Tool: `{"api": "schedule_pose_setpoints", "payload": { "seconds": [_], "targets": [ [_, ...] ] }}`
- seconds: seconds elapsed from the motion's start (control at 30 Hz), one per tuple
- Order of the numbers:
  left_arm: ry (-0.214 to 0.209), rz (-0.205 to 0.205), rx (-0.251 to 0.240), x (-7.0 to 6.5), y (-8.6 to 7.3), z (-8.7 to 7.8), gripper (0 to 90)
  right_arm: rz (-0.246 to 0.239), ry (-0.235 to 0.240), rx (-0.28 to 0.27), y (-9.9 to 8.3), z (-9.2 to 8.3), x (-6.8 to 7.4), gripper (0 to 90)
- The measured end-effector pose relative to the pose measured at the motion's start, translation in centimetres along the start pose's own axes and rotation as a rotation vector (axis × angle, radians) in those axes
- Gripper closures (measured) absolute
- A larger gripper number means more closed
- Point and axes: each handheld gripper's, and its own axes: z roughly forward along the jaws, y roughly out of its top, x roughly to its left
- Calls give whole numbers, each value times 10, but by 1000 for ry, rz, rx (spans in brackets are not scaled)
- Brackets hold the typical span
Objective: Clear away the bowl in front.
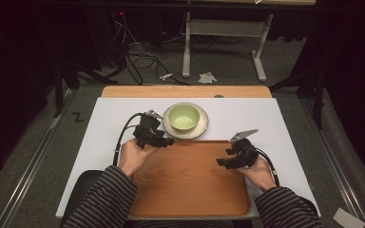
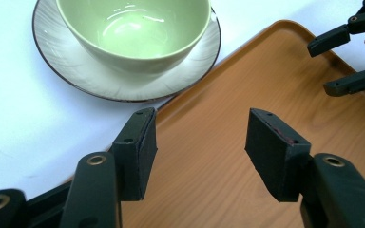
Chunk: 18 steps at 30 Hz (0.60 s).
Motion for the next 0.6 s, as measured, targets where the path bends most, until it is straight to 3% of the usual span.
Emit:
{"api": "schedule_pose_setpoints", "payload": {
  "seconds": [0.3,0.6],
  "targets": [
    [-5,6,-13,-1,17,5,407,-3,1,0,0,0,0,390],
    [19,23,3,0,30,18,420,-3,2,-2,0,0,0,390]
  ]
}}
